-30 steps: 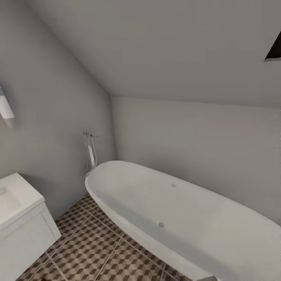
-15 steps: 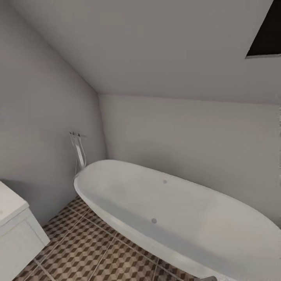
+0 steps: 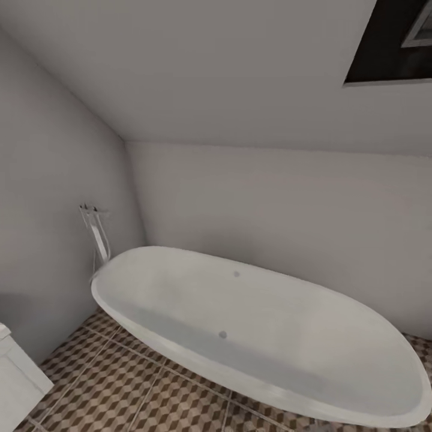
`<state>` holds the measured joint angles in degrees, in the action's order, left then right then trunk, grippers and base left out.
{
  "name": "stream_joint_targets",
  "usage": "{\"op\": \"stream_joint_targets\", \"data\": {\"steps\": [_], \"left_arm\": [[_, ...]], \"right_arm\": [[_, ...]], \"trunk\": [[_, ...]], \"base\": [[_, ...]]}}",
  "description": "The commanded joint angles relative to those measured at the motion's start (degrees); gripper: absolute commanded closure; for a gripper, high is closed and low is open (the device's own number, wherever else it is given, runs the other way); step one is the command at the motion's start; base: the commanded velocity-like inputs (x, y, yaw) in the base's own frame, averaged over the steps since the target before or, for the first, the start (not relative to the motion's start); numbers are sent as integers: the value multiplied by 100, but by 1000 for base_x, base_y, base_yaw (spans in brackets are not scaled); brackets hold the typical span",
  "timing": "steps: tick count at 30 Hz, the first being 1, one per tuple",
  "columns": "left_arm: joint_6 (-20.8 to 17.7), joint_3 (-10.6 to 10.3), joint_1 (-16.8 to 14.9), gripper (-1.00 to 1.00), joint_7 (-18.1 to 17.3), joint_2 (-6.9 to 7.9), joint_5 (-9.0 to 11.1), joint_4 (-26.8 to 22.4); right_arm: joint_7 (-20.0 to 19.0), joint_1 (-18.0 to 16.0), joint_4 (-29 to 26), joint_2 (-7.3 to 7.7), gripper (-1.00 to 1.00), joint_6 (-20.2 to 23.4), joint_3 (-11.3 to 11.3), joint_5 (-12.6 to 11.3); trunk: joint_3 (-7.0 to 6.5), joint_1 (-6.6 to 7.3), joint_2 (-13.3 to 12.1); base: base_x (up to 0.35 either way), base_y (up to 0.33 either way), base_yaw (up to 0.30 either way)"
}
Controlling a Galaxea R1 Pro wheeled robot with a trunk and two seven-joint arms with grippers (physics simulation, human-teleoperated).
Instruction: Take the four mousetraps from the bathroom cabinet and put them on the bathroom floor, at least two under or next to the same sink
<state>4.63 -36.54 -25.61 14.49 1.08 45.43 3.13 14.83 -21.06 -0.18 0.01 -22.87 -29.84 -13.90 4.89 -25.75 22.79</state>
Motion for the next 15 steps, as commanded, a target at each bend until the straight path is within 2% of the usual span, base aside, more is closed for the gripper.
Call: {"op": "stream_joint_targets", "data": {"steps": [1,15], "left_arm": [[20,-37,-6,-100,1,-3,36,11],[20,-37,-6,-100,1,-3,36,12]], "right_arm": [[11,-4,0,1,-100,-13,-49,-48],[11,-3,0,-1,-100,-16,-49,-50]], "trunk": [[18,-3,13],[79,-3,13]], "base": [[0,0,-246],[0,0,-259]]}}
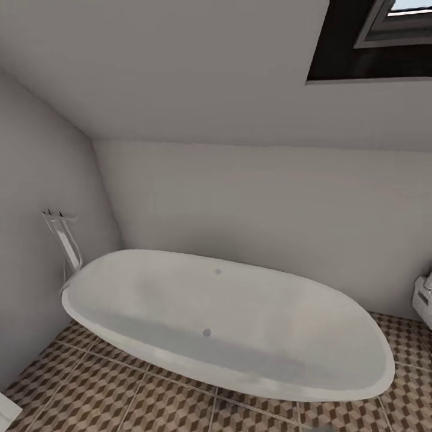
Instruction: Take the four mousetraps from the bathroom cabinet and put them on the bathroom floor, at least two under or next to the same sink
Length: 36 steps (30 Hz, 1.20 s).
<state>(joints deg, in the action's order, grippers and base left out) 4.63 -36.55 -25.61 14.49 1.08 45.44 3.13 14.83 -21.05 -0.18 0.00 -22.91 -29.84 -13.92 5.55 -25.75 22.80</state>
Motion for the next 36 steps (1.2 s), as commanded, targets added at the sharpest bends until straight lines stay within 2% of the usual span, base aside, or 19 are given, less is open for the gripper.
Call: {"op": "stream_joint_targets", "data": {"steps": [1,36], "left_arm": [[20,-37,-6,-100,1,-3,35,11],[20,-37,-6,-100,1,-2,35,7]], "right_arm": [[12,-4,0,0,-100,-12,-49,-48],[12,-4,0,-9,-100,-12,-49,-49]], "trunk": [[16,-3,12],[120,-3,12]], "base": [[0,0,-265],[0,0,-273]]}}
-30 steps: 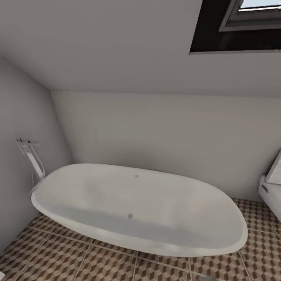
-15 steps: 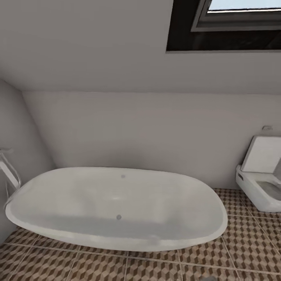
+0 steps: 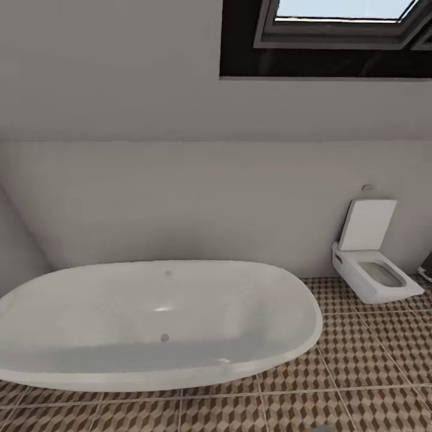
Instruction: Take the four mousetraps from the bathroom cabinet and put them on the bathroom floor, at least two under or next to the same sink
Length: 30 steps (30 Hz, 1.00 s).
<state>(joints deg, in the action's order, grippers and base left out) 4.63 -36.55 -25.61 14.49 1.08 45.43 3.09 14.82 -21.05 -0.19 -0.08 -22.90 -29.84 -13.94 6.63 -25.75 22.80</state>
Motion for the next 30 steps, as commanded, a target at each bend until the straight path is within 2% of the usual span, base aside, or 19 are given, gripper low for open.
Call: {"op": "stream_joint_targets", "data": {"steps": [1,30], "left_arm": [[20,-37,-5,-100,1,-3,36,10],[20,-37,-5,-100,1,-3,36,16]], "right_arm": [[12,-4,2,-1,-100,-13,-49,-47],[12,-4,2,-1,-100,-12,-49,-47]], "trunk": [[14,-3,12],[25,-3,12]], "base": [[0,0,-277],[0,0,-279]]}}
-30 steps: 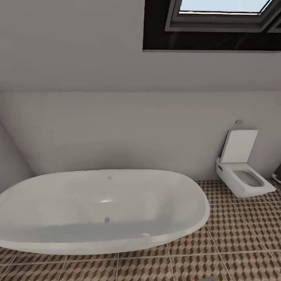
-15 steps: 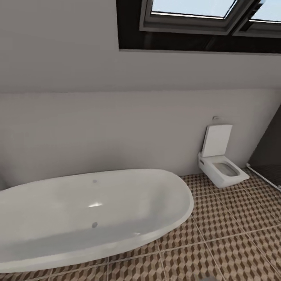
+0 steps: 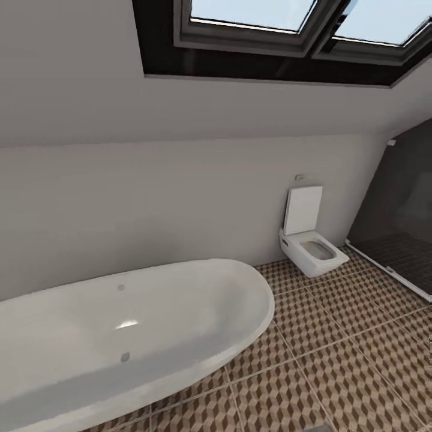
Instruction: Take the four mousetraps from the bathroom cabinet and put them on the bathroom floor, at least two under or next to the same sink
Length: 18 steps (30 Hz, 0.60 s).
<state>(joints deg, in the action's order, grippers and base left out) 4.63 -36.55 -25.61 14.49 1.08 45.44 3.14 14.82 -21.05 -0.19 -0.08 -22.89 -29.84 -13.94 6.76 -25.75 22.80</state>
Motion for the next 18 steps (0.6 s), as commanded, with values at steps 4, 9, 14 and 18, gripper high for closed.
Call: {"op": "stream_joint_targets", "data": {"steps": [4,9,14,18], "left_arm": [[20,-37,-5,-100,1,-3,35,10],[20,-37,-5,-100,1,0,35,9],[20,-37,-5,-100,1,-2,35,10],[20,-37,-5,-100,1,0,35,8]], "right_arm": [[12,-4,2,-1,-100,-13,-48,-47],[12,-4,2,-1,-100,-14,-48,-47],[12,-4,2,-1,-100,-14,-48,-47],[12,-4,2,-1,-100,-14,-48,-47]], "trunk": [[11,-3,12],[0,-3,12],[-18,-3,12],[-34,-3,12]], "base": [[0,0,-285],[0,0,-285],[0,0,-286],[0,0,-286]]}}
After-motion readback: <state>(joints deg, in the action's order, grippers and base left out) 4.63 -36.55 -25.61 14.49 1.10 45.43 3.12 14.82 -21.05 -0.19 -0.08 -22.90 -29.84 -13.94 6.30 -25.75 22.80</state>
